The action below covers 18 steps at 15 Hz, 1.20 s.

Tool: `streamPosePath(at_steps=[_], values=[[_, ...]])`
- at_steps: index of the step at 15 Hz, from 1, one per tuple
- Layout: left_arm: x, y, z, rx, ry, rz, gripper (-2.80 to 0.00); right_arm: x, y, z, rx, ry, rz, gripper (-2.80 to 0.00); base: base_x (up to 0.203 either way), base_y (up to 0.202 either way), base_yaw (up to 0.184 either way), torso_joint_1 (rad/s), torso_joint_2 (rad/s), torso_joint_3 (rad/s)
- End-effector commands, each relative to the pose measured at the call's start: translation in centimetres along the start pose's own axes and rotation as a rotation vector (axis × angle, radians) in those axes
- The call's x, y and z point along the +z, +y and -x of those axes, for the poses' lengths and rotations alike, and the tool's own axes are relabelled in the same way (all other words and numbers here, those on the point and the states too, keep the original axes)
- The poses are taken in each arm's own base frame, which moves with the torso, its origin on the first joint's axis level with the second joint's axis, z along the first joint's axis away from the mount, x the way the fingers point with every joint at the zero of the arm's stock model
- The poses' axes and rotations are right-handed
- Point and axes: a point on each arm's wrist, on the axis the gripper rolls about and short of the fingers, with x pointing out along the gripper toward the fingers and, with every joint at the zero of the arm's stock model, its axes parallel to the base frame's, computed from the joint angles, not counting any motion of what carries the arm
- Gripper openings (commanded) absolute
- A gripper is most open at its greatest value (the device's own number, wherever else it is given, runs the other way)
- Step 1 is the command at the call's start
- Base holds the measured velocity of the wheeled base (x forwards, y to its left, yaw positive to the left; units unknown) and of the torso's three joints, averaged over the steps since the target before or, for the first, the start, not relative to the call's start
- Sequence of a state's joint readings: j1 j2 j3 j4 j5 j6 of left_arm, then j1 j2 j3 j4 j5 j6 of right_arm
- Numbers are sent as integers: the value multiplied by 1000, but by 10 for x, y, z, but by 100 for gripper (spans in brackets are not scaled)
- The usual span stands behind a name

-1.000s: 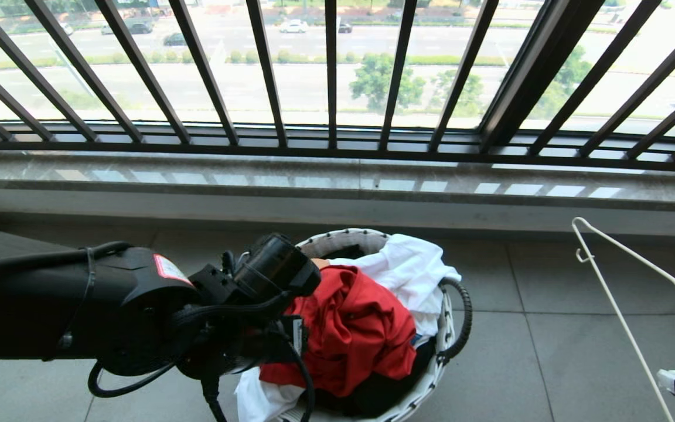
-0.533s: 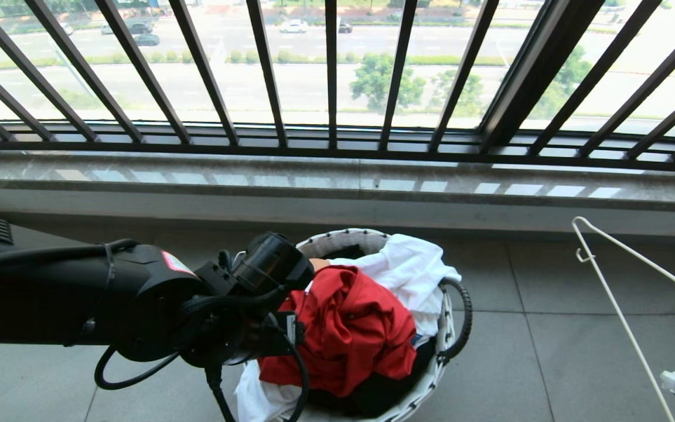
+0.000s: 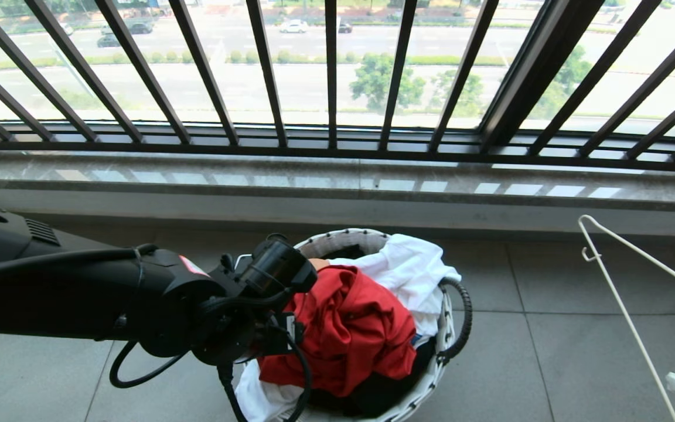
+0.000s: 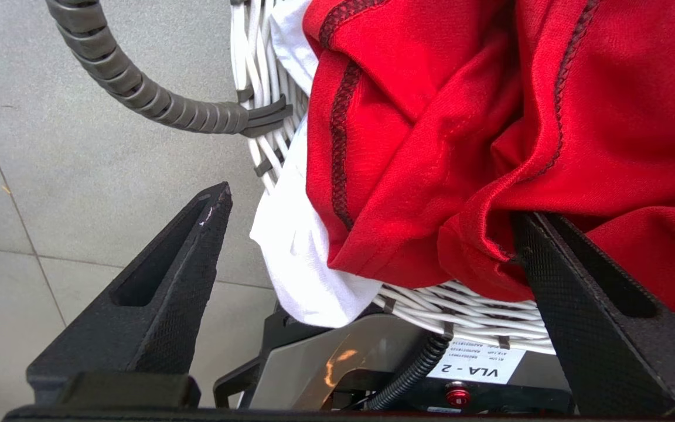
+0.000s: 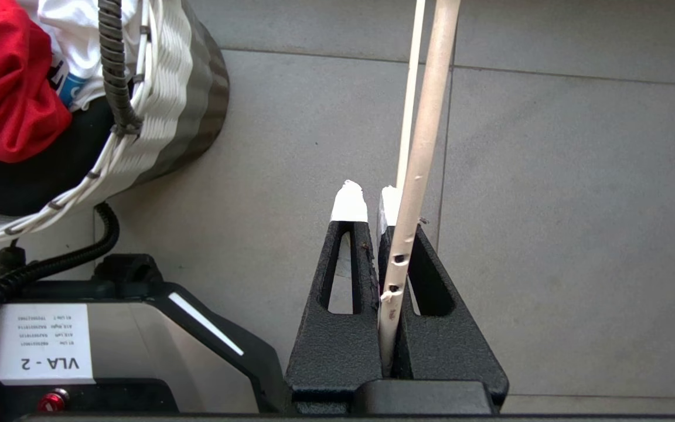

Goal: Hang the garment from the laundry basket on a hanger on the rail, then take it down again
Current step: Pick up clothes from the basket

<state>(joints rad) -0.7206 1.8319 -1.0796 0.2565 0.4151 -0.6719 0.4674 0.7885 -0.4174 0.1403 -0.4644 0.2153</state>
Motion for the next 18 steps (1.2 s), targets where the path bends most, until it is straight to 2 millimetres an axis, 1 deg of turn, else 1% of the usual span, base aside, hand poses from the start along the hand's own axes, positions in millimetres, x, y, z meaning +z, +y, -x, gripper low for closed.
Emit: streamPosePath(at_steps=[1, 6, 10, 13, 14, 18], values=[[0, -4, -6, -7, -3, 6, 0, 0, 0, 0, -1, -1, -1, -280, 0, 0, 0, 0, 0, 0], [-4, -14, -25, 10, 26, -35, 0, 1, 0, 0, 0, 1, 1, -280, 0, 0, 0, 0, 0, 0], [4, -17, -19, -13, -4, -21, 0, 1, 0, 0, -3, -1, 1, -280, 0, 0, 0, 0, 0, 0], [4, -17, -20, -11, -2, -24, 0, 2, 0, 0, -3, -3, 1, -280, 0, 0, 0, 0, 0, 0], [4, -17, -20, -10, -2, -23, -280, 2, 0, 0, -3, -3, 1, -280, 0, 0, 0, 0, 0, 0], [3, -16, -20, -7, 2, -23, -280, 2, 0, 0, -3, -3, 1, -280, 0, 0, 0, 0, 0, 0]])
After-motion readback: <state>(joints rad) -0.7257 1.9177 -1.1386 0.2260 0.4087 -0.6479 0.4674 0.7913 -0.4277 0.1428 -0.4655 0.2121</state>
